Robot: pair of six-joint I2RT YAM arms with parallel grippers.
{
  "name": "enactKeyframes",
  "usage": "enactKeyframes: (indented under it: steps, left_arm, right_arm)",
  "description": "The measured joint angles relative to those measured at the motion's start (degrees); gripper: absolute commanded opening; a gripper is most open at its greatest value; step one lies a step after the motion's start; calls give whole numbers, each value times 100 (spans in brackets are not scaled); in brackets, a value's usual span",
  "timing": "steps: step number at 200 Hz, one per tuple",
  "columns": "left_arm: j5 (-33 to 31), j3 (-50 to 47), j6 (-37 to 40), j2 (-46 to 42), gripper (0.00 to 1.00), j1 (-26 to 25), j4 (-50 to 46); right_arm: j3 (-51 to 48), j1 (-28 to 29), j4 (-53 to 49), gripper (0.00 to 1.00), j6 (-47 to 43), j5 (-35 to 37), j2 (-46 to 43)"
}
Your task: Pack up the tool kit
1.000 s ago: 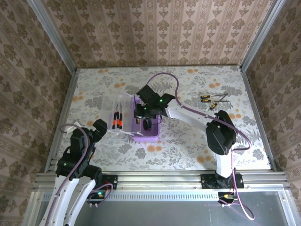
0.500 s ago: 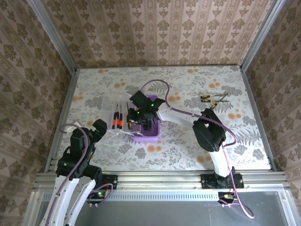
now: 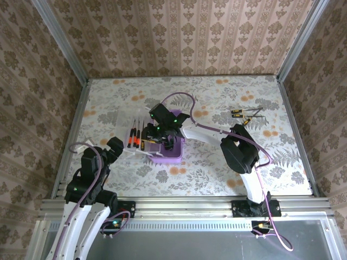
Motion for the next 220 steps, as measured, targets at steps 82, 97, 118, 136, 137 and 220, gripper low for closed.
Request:
enactKeyframes:
  steps: [82,97,118,136,137,220]
  left_arm:
    - [164,0,0,13,100,28,11]
    - [256,0,0,15,100,33,72]
    - [575,0,4,22,100,33,367]
    - [855,0,11,111,100,33,730]
    - [874,2,11,122,100,33,756]
    - [2706,131,289,1751,100,-378,2378]
  right_arm:
    - [-299,-107,96,35,-22,-81,-356]
    - [-374,-151,55,36,-101,-52,-592]
    - [-549,-269,-68,37,-284,79,-1016]
    - [-909,-496,-157,37,-428,203,-1515]
    - [-925,-505,-162,37,-437,208,-1530]
    - [-2743,-3331,-1384,50,-1196,1609,-3423]
